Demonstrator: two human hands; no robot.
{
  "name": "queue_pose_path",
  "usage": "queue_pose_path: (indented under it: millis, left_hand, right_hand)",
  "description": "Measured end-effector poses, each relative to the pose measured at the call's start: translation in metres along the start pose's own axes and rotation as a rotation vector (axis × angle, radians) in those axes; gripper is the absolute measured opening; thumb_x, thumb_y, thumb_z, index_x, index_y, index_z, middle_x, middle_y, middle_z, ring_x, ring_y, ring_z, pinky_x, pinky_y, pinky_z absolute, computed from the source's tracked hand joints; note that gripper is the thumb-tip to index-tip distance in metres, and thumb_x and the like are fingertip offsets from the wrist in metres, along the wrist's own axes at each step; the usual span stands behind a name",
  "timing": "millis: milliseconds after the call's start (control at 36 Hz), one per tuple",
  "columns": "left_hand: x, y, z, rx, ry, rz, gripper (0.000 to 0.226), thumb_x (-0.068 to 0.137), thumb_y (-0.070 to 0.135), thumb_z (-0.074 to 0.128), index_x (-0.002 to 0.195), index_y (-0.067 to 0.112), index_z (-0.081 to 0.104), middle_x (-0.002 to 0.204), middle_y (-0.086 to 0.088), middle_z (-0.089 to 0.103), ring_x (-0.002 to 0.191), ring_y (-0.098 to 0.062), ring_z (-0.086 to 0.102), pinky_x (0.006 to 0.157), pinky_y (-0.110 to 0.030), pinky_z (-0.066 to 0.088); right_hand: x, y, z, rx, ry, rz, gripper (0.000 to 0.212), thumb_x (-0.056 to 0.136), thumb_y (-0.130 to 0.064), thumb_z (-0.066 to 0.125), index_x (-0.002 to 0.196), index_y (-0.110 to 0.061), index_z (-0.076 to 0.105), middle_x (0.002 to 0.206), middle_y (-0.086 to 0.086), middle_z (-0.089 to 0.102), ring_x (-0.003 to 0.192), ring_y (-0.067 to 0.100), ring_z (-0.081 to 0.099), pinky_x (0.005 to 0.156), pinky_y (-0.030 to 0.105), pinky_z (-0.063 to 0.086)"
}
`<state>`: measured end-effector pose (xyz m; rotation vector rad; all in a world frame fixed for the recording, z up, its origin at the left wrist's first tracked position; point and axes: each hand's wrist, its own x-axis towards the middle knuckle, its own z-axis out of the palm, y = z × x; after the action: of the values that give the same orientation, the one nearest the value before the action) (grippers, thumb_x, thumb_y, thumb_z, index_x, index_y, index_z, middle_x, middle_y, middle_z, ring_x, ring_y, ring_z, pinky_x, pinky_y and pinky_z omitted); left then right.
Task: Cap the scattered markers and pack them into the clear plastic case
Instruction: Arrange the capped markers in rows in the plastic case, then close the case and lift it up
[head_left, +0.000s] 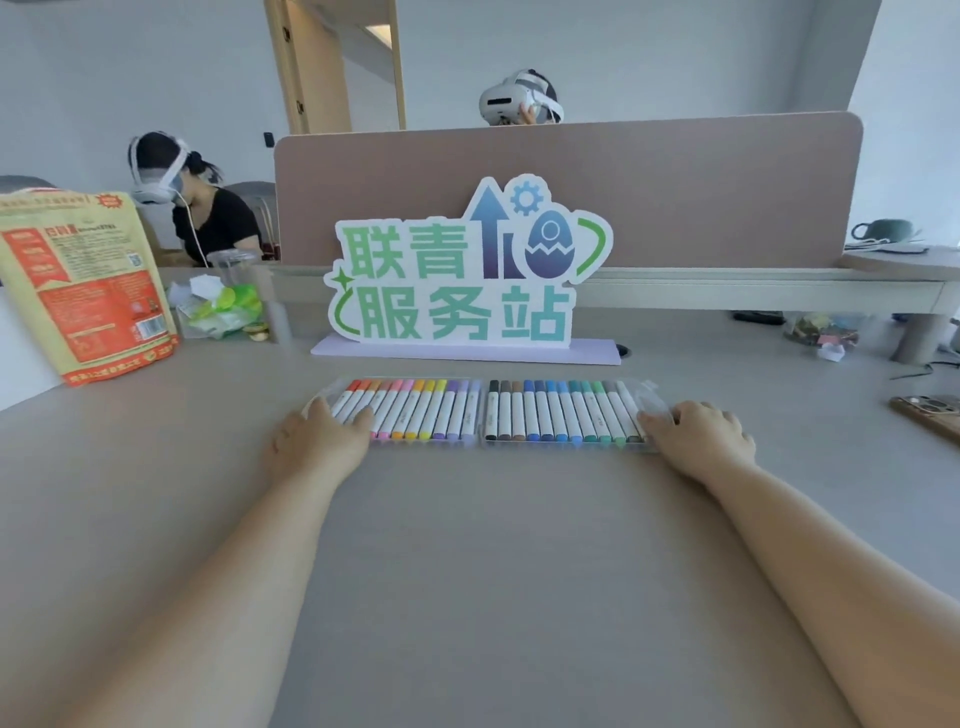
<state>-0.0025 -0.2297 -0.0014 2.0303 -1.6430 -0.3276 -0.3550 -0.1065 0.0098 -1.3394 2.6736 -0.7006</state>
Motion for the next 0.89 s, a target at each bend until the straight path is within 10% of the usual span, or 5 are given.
queue_pose_path:
  millis: [250,389,528,667,889]
  left_hand:
    - [-0.016,0.020,-0.018,-0.511,0.086,0.111,0.055,0.087,0.030,0.062,0.137,0.016,0.043,0.140,-0.009,0.045,0.126,-0.028,0.044,0.095,-0.033,0.038]
    - [-0.035,0.057,-0.038,-0.816,0.090,0.342,0.056,0.087,0.019,0.058,0.140,0.021,0.038,0.135,0.015,0.043,0.118,-0.005,0.045,0.091,-0.024,0.034]
    - [-0.060,0.104,-0.050,-1.020,-0.085,0.532,0.070,0.091,0.016,0.055,0.148,0.031,0.018,0.132,0.033,0.040,0.116,0.010,0.048,0.105,-0.040,0.042]
    - [-0.086,0.142,-0.053,-1.038,-0.243,0.650,0.058,0.094,0.027,0.058,0.145,0.027,0.030,0.131,0.021,0.039,0.090,0.025,0.050,0.081,-0.008,0.042]
    - [-0.109,0.155,-0.038,-0.931,-0.302,0.797,0.079,0.077,0.035,0.077,0.138,0.050,0.029,0.140,0.032,0.035,0.132,0.002,0.035,0.110,-0.034,0.035]
  right_hand:
    - [-0.003,-0.006,-0.018,0.597,0.155,-0.001,0.037,0.082,-0.028,0.062,0.088,0.008,0.060,0.071,0.009,0.055,0.066,0.027,0.052,0.057,0.030,0.036]
    - [-0.013,-0.025,-0.045,1.016,0.257,-0.066,0.017,0.091,-0.034,0.049,0.087,-0.017,0.051,0.084,0.000,0.056,0.079,0.020,0.054,0.069,0.031,0.040]
    - [-0.033,-0.053,-0.072,1.355,0.140,-0.147,0.047,0.099,-0.051,0.025,0.106,-0.025,0.064,0.107,-0.006,0.070,0.101,0.011,0.064,0.092,0.030,0.048]
    - [-0.050,-0.070,-0.082,1.363,0.029,-0.282,0.059,0.099,-0.055,0.016,0.107,-0.029,0.068,0.102,-0.014,0.072,0.098,0.008,0.066,0.096,0.029,0.045]
    - [-0.057,-0.085,-0.071,1.357,-0.127,-0.340,0.063,0.097,-0.058,0.021,0.112,-0.020,0.069,0.118,-0.008,0.067,0.112,0.004,0.060,0.105,0.031,0.043]
